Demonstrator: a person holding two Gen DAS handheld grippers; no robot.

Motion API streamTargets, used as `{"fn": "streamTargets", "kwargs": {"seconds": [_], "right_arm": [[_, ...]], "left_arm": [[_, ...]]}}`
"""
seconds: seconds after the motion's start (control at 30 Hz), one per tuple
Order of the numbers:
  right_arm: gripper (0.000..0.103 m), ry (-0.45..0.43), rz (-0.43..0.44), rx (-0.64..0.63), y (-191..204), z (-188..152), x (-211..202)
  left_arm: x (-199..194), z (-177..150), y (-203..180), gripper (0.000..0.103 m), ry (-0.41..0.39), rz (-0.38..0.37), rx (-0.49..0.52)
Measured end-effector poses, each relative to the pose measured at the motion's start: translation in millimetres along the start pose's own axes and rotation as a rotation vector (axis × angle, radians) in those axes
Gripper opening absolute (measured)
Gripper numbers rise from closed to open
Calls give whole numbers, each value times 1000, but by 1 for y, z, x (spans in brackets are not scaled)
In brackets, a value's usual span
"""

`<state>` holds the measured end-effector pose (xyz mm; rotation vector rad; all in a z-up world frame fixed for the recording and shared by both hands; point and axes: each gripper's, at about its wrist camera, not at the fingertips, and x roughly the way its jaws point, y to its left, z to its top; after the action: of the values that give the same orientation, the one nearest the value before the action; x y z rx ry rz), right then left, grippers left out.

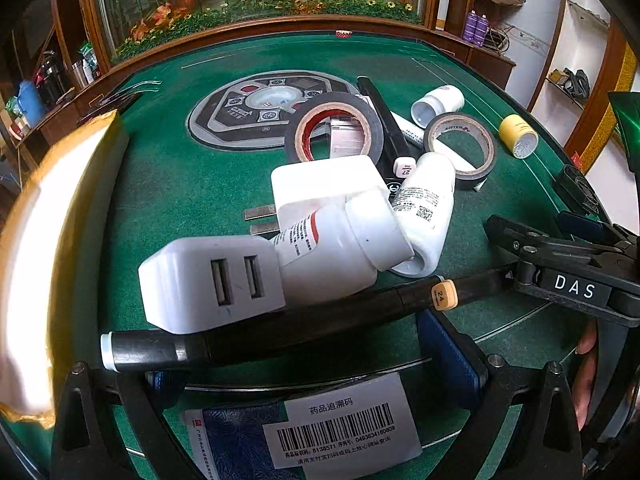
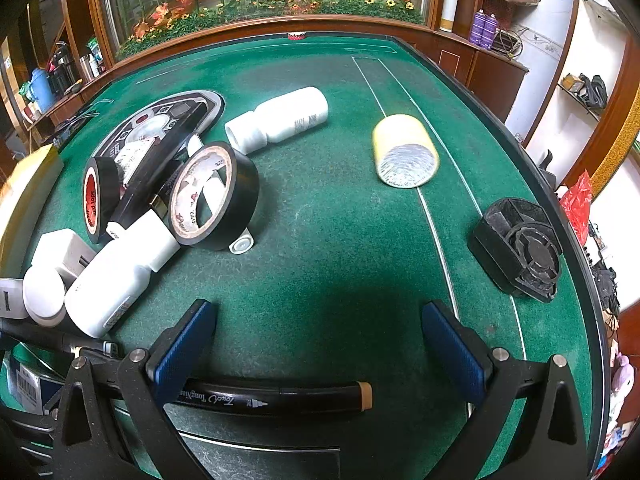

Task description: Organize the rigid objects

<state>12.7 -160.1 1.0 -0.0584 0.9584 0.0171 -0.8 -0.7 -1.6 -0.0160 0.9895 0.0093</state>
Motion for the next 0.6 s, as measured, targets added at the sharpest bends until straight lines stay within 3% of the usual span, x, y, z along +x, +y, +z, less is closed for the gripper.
{"fn": "streamTargets", "kwargs": {"seconds": [0.37,0.6], "right_arm": [[103,3,17,-16,2,0,-1],[103,0,170,-53,-11,2,-8]], "left_arm": [[0,0,0,103,0,0,0],[0,0,0,103,0,0,0]]}}
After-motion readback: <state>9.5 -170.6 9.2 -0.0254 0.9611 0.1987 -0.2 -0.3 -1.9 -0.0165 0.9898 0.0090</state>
